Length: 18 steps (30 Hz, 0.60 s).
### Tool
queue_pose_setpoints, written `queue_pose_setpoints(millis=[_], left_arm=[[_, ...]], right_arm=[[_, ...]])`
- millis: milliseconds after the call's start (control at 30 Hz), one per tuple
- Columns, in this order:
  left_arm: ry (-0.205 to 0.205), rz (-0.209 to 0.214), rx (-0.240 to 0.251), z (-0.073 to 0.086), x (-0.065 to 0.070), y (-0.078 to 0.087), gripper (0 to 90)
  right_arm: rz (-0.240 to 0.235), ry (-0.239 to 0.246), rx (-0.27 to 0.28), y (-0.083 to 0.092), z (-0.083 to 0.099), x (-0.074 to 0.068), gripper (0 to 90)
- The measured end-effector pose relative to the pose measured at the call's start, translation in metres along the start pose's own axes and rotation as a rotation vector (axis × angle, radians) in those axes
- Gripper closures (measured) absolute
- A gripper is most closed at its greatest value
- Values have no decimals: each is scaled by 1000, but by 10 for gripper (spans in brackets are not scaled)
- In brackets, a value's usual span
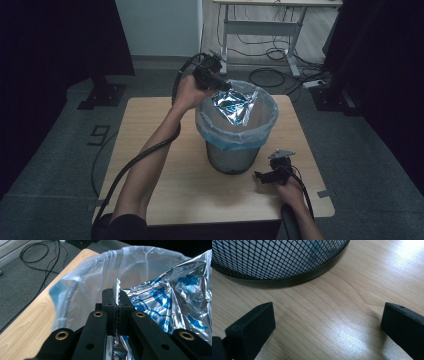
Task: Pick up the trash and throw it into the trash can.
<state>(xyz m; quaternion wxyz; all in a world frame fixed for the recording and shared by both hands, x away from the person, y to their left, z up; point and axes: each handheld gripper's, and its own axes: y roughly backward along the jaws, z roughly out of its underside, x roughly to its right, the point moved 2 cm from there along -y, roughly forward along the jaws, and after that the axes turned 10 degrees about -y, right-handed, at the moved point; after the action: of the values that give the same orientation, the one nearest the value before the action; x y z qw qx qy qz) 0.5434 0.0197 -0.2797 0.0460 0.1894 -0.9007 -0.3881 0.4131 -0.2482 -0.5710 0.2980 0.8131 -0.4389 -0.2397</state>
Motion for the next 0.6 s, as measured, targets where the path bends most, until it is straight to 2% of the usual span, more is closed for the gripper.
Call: queue_pose_setpoints(millis=[33, 233, 267, 367, 433, 533, 600], left_arm=[[-10, -5, -14, -2, 2, -7, 867], [-34, 2, -55, -6, 9, -27, 862], [-34, 2, -55, -6, 9, -27, 860], [-70, -21, -109, -11, 13, -34, 855], [-79, -25, -118, -13, 14, -36, 851], [-79, -13, -115, -15, 15, -38, 840], [-82, -3, -136, -17, 18, -43, 796]], right_arm=[[-1, 2, 0, 0, 0, 0, 0], [-3, 3, -1, 0, 0, -1, 0], [-3, 4, -1, 0, 0, -1, 0], [-6, 5, -2, 0, 0, -2, 0], [-6, 6, -3, 0, 0, -2, 0], [-7, 6, -3, 0, 0, -2, 0], [-8, 6, -3, 0, 0, -2, 0]])
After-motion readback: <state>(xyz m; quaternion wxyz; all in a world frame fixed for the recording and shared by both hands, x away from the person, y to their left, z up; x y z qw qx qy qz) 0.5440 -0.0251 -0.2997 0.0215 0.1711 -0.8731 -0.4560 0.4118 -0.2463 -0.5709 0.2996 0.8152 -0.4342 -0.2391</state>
